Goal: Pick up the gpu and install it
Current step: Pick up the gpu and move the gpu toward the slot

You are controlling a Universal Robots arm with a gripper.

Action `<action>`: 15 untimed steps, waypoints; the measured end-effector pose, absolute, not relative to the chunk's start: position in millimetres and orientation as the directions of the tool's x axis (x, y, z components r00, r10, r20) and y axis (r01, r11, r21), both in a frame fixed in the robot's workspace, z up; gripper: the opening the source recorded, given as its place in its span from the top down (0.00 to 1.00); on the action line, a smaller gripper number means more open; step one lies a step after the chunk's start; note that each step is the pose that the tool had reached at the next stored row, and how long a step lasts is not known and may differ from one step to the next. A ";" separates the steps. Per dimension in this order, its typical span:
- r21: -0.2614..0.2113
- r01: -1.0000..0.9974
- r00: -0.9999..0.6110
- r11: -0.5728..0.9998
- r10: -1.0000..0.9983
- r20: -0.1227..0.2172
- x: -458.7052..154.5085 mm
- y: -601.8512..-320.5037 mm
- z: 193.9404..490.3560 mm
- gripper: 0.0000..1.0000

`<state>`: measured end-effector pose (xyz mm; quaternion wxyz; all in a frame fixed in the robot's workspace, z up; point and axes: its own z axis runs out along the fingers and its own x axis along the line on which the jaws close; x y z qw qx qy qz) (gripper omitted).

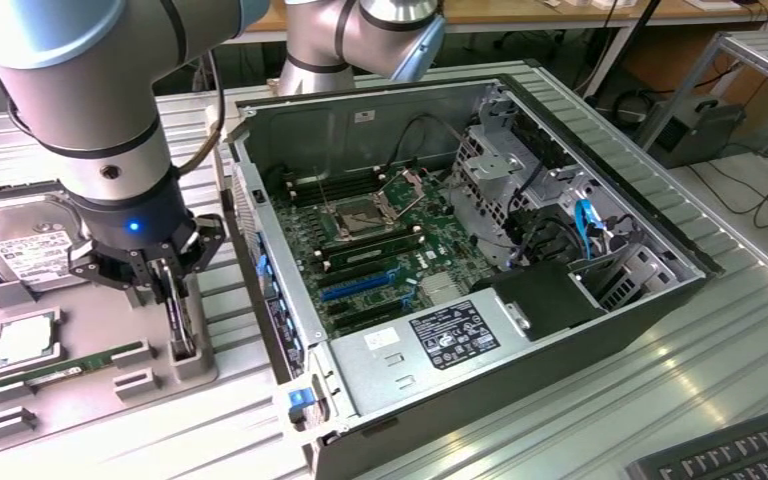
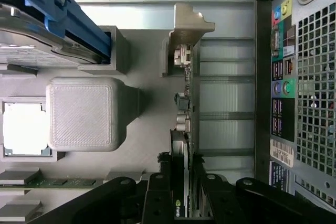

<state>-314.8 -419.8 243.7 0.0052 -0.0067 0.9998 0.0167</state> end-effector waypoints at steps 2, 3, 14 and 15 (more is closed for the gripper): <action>0.033 -0.023 -1.000 0.999 -0.022 -0.010 -314.8 -419.8 243.8 0.74; 0.033 -0.023 -1.000 0.999 -0.022 -0.009 -314.8 -419.8 243.8 0.74; 0.034 -0.023 -1.000 0.999 -0.022 -0.009 -314.8 -419.8 260.1 0.74; 0.034 -0.023 -1.000 0.999 -0.022 -0.009 -314.8 -419.8 263.1 0.74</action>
